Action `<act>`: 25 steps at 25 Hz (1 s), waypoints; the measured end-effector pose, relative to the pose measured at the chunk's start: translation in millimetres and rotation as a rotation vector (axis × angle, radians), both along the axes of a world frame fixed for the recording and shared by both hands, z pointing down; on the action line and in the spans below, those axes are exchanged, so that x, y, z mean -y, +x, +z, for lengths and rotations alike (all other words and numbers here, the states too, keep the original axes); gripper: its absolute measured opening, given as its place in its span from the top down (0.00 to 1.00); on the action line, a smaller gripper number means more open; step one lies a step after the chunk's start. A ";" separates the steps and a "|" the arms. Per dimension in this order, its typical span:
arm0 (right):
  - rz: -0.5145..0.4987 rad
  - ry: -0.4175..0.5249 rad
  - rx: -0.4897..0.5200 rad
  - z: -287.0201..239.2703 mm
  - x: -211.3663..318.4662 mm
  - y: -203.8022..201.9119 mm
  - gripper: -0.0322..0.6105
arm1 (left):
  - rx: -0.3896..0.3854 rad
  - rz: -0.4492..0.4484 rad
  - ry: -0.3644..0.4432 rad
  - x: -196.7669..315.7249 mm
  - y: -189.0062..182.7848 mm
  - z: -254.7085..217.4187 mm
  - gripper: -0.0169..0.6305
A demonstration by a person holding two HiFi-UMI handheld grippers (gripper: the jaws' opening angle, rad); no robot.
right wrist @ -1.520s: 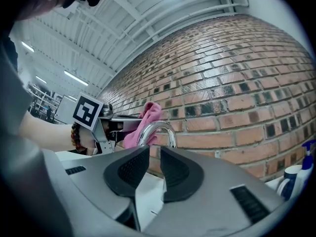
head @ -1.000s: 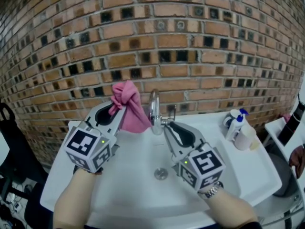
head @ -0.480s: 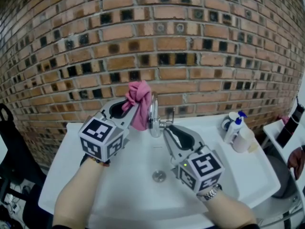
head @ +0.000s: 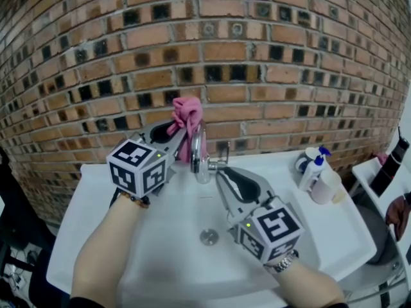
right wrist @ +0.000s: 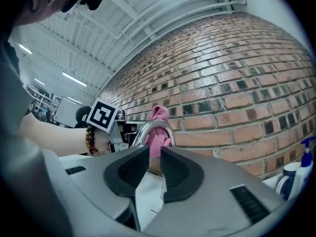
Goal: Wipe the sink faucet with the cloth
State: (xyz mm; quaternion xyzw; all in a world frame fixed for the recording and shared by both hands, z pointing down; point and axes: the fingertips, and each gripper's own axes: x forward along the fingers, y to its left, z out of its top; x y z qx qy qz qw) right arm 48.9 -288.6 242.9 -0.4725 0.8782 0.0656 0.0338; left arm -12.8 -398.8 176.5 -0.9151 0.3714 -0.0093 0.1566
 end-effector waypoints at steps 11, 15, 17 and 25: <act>0.000 -0.022 -0.006 6.1 3.7 -1.8 0.82 | -0.006 -0.026 -0.056 35.1 6.5 23.0 0.91; 0.001 -0.027 -0.007 7.2 5.0 -1.5 0.82 | 0.027 -0.022 -0.080 44.8 8.0 34.7 0.92; 0.000 -0.032 -0.007 9.2 5.3 -1.5 0.82 | 0.049 -0.025 -0.093 48.1 9.0 42.1 0.92; 0.001 -0.044 -0.011 12.8 7.7 -1.5 0.82 | 0.125 -0.045 -0.179 60.5 9.2 87.0 0.92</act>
